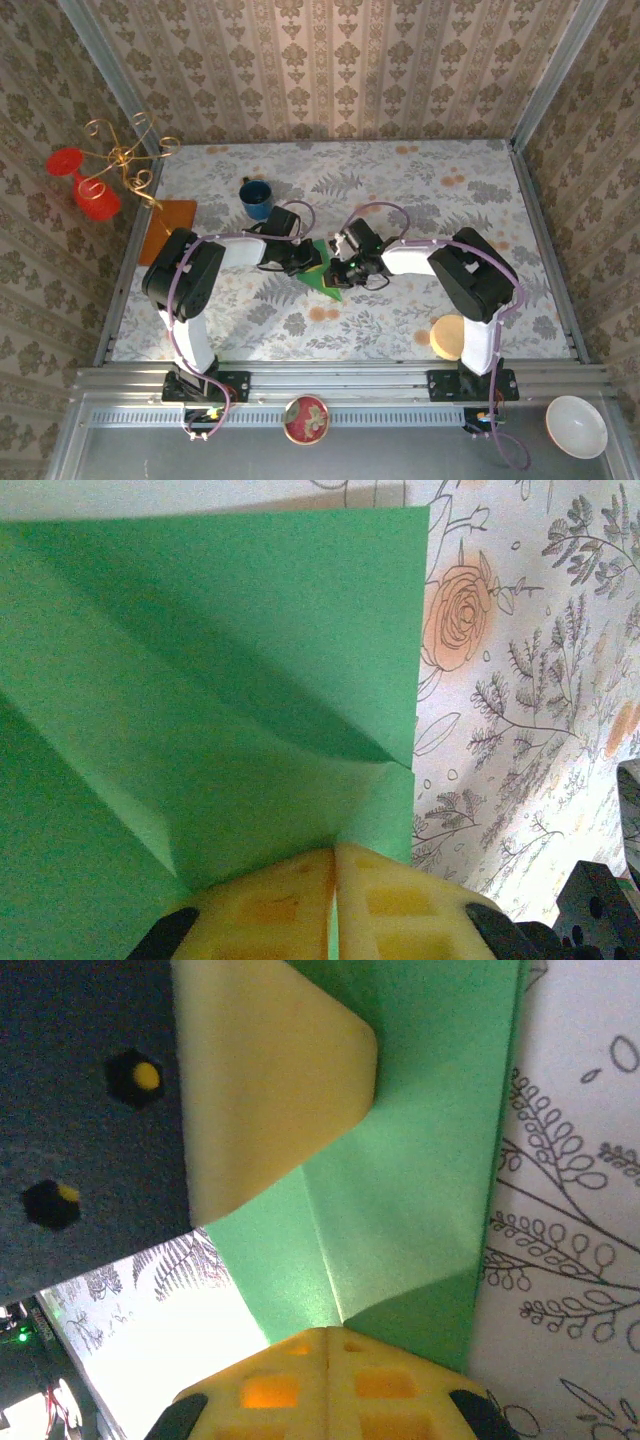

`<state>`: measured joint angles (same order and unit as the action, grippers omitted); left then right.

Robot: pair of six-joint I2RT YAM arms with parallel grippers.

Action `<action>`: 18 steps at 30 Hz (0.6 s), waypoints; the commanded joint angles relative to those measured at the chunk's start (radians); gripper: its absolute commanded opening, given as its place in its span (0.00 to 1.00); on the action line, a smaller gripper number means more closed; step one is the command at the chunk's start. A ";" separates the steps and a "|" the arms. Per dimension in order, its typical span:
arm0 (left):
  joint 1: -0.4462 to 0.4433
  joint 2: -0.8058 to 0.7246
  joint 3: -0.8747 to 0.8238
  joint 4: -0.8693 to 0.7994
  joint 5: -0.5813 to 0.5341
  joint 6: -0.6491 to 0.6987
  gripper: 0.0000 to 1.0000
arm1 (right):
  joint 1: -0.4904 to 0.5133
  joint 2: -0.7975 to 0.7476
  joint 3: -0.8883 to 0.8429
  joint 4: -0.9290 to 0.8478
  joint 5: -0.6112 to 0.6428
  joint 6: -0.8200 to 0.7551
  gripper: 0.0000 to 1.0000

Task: Fold a paper plane with a square sheet of paper (pick it up from the middle)
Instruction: Fourth fold the wing at the center of the table.

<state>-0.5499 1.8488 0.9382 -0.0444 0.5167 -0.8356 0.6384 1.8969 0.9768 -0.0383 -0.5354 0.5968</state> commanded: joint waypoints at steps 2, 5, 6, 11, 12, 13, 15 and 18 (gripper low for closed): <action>0.007 0.049 -0.024 -0.161 -0.104 0.009 0.11 | 0.007 -0.033 -0.100 -0.172 -0.014 -0.053 0.01; 0.010 0.049 -0.032 -0.160 -0.108 0.006 0.10 | 0.014 -0.084 -0.139 -0.230 -0.012 -0.085 0.00; 0.010 0.048 -0.032 -0.160 -0.108 0.006 0.10 | 0.017 -0.100 -0.155 -0.248 -0.013 -0.093 0.00; 0.010 0.049 -0.027 -0.155 -0.103 0.008 0.10 | 0.017 -0.169 -0.246 -0.265 -0.012 -0.082 0.00; 0.009 0.050 -0.027 -0.155 -0.103 0.008 0.10 | 0.017 -0.185 -0.260 -0.271 -0.009 -0.078 0.00; 0.009 0.049 -0.026 -0.155 -0.102 0.010 0.10 | 0.017 -0.199 -0.270 -0.276 -0.002 -0.076 0.00; 0.008 0.048 -0.023 -0.154 -0.099 0.013 0.10 | 0.017 -0.241 -0.280 -0.281 0.020 -0.068 0.01; 0.004 0.040 -0.019 -0.144 -0.089 0.016 0.10 | 0.017 -0.333 -0.273 -0.232 0.050 -0.056 0.04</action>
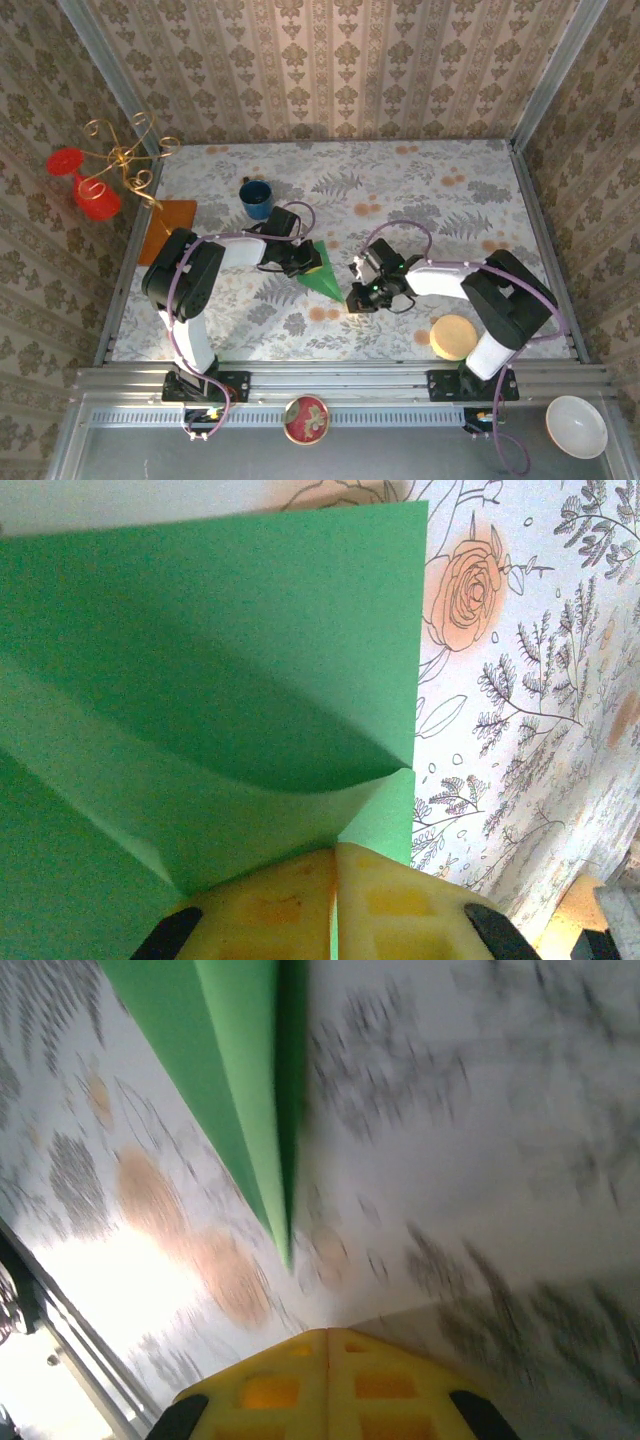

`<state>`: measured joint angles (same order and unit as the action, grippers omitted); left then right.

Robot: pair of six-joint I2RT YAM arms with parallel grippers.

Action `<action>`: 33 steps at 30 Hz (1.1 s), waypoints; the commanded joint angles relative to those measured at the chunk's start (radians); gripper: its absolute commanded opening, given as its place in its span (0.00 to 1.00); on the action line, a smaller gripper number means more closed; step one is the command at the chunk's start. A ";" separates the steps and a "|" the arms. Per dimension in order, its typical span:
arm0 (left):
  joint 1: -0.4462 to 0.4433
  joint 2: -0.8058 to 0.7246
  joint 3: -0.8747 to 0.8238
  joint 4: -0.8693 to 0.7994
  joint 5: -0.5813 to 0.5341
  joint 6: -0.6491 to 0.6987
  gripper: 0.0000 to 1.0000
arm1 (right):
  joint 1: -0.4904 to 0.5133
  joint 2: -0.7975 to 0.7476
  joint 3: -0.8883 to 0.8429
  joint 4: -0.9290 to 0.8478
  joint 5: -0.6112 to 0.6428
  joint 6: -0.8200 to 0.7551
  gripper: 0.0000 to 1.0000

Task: Fold a paper plane with a square sheet of paper (pick it up from the middle)
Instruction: Fourth fold the wing at the center of the table.

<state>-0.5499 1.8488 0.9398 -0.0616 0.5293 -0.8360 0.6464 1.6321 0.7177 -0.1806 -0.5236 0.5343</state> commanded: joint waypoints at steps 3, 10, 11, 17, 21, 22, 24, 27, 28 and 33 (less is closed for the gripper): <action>-0.005 0.028 -0.010 -0.127 -0.099 0.017 0.10 | 0.009 -0.110 0.017 -0.024 0.056 0.025 0.05; -0.025 0.016 0.003 -0.127 -0.095 0.011 0.10 | 0.021 0.060 0.171 0.023 0.089 0.062 0.04; -0.027 0.015 0.004 -0.127 -0.093 0.009 0.10 | 0.024 0.086 0.191 0.023 0.095 0.062 0.03; -0.036 -0.004 0.010 -0.124 -0.092 0.021 0.10 | 0.024 0.180 0.247 -0.006 0.118 0.055 0.00; -0.045 -0.050 0.017 -0.118 -0.090 0.028 0.10 | 0.025 0.204 0.220 -0.033 0.136 0.053 0.00; -0.048 -0.079 0.015 -0.109 -0.087 0.030 0.10 | 0.025 0.211 0.201 -0.038 0.143 0.053 0.00; -0.055 -0.142 0.020 -0.109 -0.088 0.036 0.10 | 0.024 0.225 0.165 -0.048 0.158 0.055 0.00; -0.079 -0.199 0.024 -0.117 -0.095 0.050 0.11 | 0.024 0.232 0.141 -0.051 0.163 0.061 0.00; -0.090 -0.205 0.021 -0.117 -0.098 0.052 0.11 | 0.024 0.232 0.141 -0.052 0.164 0.062 0.00; -0.125 -0.198 -0.029 -0.089 -0.106 0.031 0.10 | 0.024 0.234 0.151 -0.057 0.166 0.072 0.00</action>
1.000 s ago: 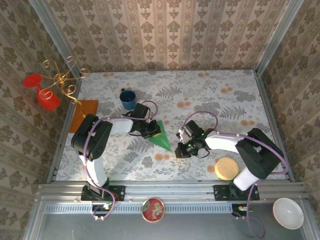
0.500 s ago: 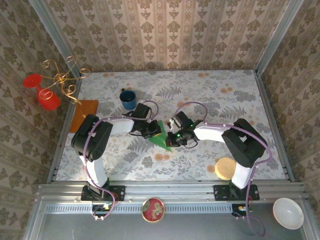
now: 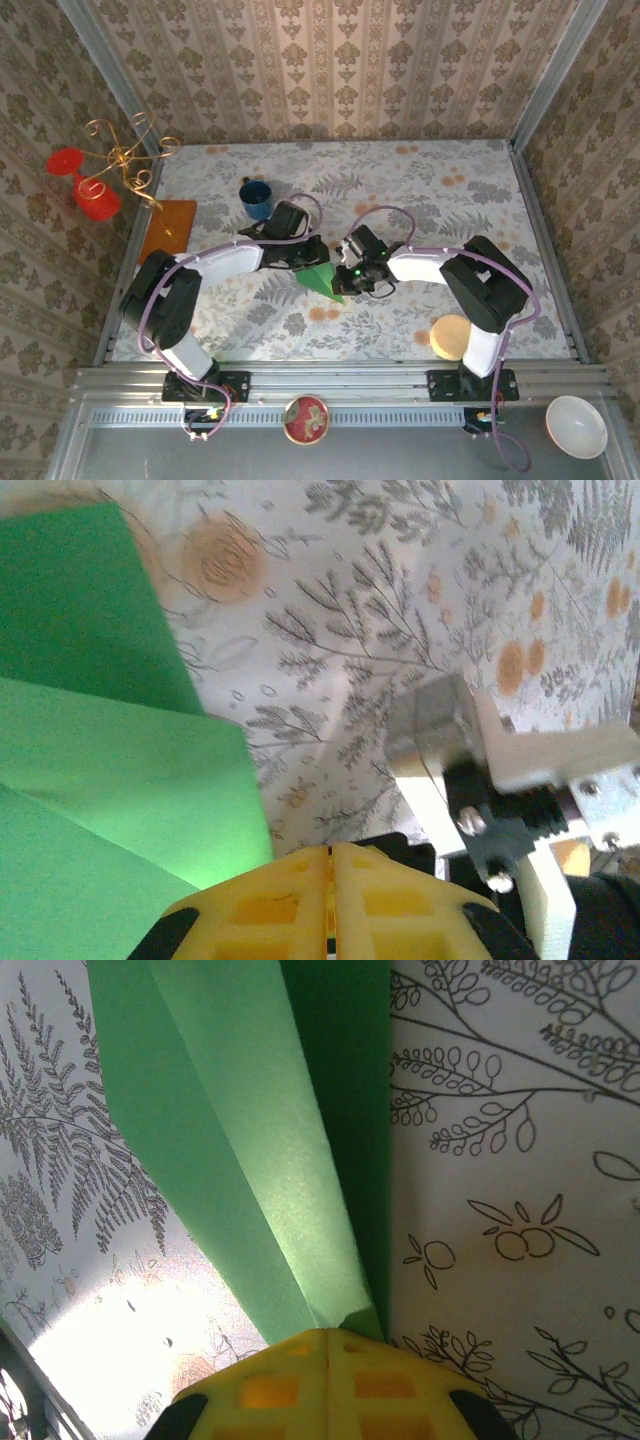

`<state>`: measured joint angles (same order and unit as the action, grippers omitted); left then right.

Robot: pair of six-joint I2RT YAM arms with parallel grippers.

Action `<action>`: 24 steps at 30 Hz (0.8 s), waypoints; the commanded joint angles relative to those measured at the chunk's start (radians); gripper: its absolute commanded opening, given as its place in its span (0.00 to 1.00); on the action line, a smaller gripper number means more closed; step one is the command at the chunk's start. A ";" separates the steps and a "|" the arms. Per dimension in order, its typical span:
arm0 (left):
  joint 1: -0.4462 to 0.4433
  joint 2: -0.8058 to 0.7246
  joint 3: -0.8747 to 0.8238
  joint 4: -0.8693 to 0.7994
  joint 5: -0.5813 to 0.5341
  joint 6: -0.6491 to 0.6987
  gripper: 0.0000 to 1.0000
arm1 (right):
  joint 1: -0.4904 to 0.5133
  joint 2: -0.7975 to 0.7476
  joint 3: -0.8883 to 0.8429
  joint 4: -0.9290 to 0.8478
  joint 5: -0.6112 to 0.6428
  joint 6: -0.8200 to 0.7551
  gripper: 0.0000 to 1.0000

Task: Fold a paper plane with a square sheet of paper (pick it up from the middle)
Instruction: Fourth fold the wing at the center of the table.

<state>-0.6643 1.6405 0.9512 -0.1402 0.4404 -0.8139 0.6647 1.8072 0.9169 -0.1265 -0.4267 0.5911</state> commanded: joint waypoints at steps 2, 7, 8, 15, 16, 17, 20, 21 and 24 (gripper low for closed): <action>-0.014 0.016 -0.057 0.017 -0.008 -0.004 0.09 | 0.006 0.064 -0.050 -0.114 0.063 0.015 0.00; -0.023 0.072 -0.064 0.045 0.024 -0.015 0.08 | 0.005 0.067 -0.060 -0.120 0.057 0.015 0.00; -0.023 0.086 -0.069 0.068 0.039 -0.022 0.08 | 0.006 0.067 -0.062 -0.120 0.057 0.015 0.00; -0.029 0.144 -0.065 0.107 0.086 -0.017 0.10 | 0.005 0.074 -0.063 -0.124 0.034 0.011 0.00; -0.028 0.148 -0.065 0.099 0.079 -0.012 0.10 | 0.006 0.075 -0.061 -0.130 0.030 0.007 0.00; -0.026 0.152 -0.068 0.090 0.070 -0.005 0.10 | 0.007 0.077 -0.062 -0.137 0.032 0.001 0.00; -0.009 0.165 -0.077 0.080 0.052 0.012 0.10 | 0.005 0.086 -0.058 -0.172 0.050 -0.012 0.00; 0.000 0.172 -0.082 0.080 0.049 0.018 0.10 | 0.006 0.088 -0.059 -0.184 0.055 -0.017 0.00; 0.027 0.187 -0.086 0.077 0.046 0.041 0.10 | 0.005 0.090 -0.063 -0.230 0.080 -0.026 0.00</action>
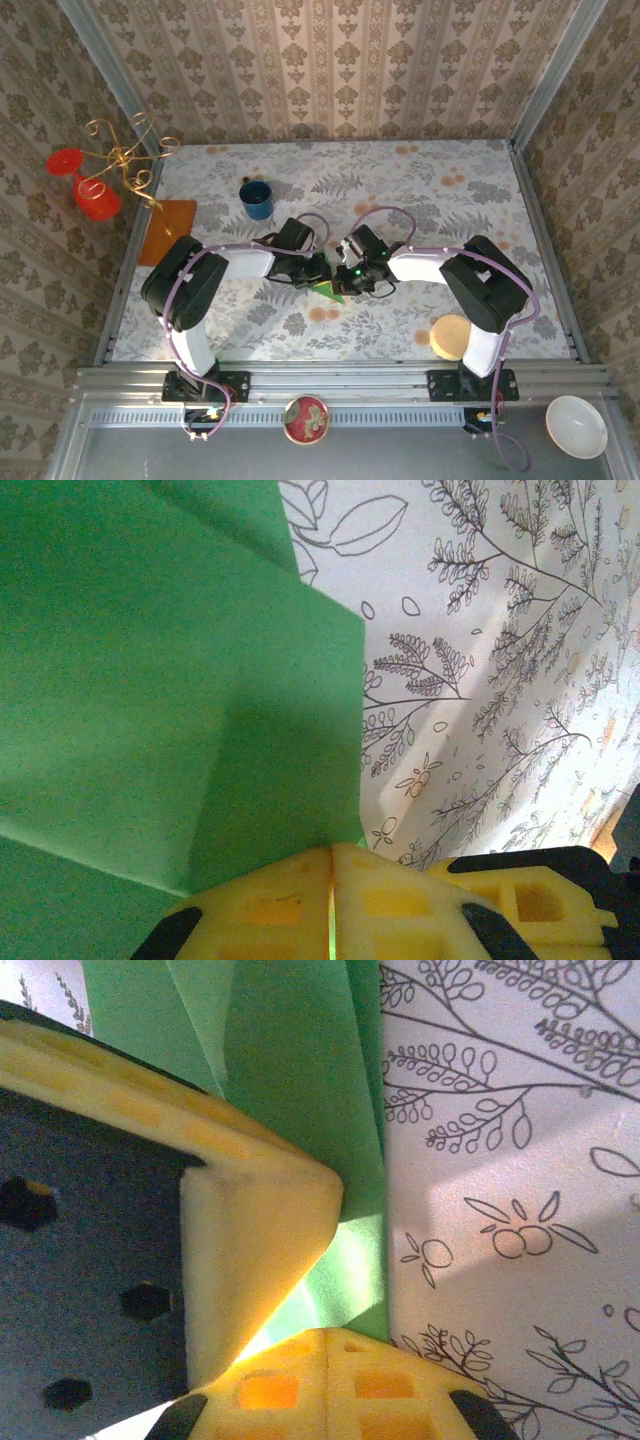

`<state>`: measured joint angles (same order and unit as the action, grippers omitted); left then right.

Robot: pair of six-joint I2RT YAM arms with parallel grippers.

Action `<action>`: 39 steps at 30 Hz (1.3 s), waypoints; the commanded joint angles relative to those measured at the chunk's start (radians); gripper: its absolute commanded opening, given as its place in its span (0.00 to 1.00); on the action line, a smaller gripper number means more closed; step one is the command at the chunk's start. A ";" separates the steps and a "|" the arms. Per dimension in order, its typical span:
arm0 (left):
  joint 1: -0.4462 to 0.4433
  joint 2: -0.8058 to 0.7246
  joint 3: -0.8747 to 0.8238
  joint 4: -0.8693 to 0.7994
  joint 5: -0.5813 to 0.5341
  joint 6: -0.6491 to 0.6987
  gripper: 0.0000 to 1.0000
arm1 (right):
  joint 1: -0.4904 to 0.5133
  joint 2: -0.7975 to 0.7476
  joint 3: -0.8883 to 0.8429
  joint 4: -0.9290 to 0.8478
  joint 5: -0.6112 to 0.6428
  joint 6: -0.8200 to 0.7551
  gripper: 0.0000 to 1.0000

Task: Fold a paper plane with a square sheet of paper (pick it up from the middle)
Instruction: Fourth fold the wing at the center of the table.

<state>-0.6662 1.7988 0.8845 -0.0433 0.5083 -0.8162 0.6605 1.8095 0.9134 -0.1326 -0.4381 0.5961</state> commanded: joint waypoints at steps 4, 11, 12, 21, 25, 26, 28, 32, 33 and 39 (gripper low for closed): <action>0.077 0.044 -0.009 -0.023 -0.020 0.081 0.10 | 0.005 0.078 -0.078 -0.268 0.115 -0.035 0.00; 0.181 0.078 0.041 -0.032 -0.010 0.150 0.09 | -0.011 0.050 -0.124 -0.303 0.109 -0.036 0.00; 0.196 0.083 0.048 -0.035 -0.010 0.159 0.09 | -0.012 0.045 -0.129 -0.309 0.107 -0.038 0.00; 0.307 0.091 0.054 -0.050 -0.052 0.214 0.09 | -0.024 0.024 -0.160 -0.309 0.111 -0.034 0.00; 0.326 0.094 0.062 -0.060 -0.084 0.239 0.09 | -0.025 0.023 -0.163 -0.311 0.109 -0.037 0.00; 0.331 0.094 0.062 -0.066 -0.097 0.246 0.09 | -0.028 0.021 -0.166 -0.312 0.110 -0.040 0.00; 0.341 0.094 0.059 -0.069 -0.121 0.257 0.09 | -0.033 0.015 -0.172 -0.312 0.110 -0.042 0.00; 0.364 0.097 0.056 -0.067 -0.147 0.275 0.09 | -0.035 0.007 -0.176 -0.316 0.108 -0.045 0.00; 0.368 0.098 0.060 -0.069 -0.152 0.279 0.09 | -0.035 0.007 -0.176 -0.315 0.108 -0.045 0.00; 0.384 0.090 0.098 -0.101 -0.182 0.309 0.09 | -0.035 0.004 -0.179 -0.309 0.107 -0.045 0.00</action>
<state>-0.3397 1.8584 0.9596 -0.0944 0.5648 -0.5640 0.6327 1.7596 0.8364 -0.1028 -0.4320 0.5751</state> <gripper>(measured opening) 0.086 0.068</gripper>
